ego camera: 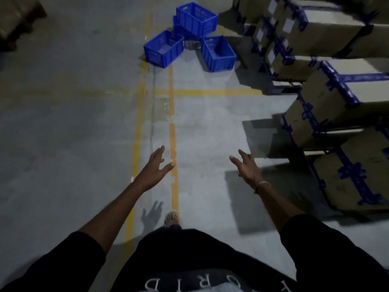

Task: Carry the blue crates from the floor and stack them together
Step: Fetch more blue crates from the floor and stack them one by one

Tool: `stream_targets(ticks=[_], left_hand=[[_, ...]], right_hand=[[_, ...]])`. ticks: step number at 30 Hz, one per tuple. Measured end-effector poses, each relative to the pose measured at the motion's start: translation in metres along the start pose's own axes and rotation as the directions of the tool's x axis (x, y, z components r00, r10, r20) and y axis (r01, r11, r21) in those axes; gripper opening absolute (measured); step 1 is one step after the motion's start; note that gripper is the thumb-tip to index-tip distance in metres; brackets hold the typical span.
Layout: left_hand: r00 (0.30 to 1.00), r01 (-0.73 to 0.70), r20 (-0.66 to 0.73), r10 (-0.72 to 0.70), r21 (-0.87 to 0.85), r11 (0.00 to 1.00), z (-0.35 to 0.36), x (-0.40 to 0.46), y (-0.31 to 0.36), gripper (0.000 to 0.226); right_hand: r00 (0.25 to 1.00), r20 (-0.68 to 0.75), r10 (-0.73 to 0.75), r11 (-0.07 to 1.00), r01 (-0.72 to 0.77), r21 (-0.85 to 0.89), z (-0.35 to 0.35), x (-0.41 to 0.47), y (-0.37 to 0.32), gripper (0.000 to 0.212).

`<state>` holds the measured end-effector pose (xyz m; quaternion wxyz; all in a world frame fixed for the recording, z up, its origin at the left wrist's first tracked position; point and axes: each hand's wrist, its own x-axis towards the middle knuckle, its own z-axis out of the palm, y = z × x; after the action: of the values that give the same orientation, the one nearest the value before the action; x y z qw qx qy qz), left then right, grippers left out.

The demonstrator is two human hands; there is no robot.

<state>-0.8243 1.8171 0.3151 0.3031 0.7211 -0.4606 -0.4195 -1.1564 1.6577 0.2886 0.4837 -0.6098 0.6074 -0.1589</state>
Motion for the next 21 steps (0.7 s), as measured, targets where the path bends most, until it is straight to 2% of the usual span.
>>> stream_targets(ticks=[3,6,11,21], left_hand=[[0.998,-0.046,0.057,0.041,0.077,0.996,-0.051,0.079,0.015,0.092],[0.993,-0.065,0.104,0.054,0.106,0.992,-0.088,0.147,0.035,0.090],[0.990,-0.094,0.120,0.076,0.148,0.985,-0.131,0.263,0.060,0.087],[0.997,-0.069,0.051,0.064,0.096,0.993,-0.182,0.513,0.114,0.083]], right_hand=[[0.999,-0.052,0.007,0.998,-0.004,0.058,0.011,0.064,-0.043,0.101],[0.997,-0.076,0.026,0.995,-0.019,0.094,0.019,0.117,-0.076,0.094],[0.994,-0.100,0.033,0.997,-0.025,0.076,0.021,0.222,-0.124,0.095],[0.997,-0.068,0.021,0.997,-0.016,0.070,-0.011,0.480,-0.216,0.093]])
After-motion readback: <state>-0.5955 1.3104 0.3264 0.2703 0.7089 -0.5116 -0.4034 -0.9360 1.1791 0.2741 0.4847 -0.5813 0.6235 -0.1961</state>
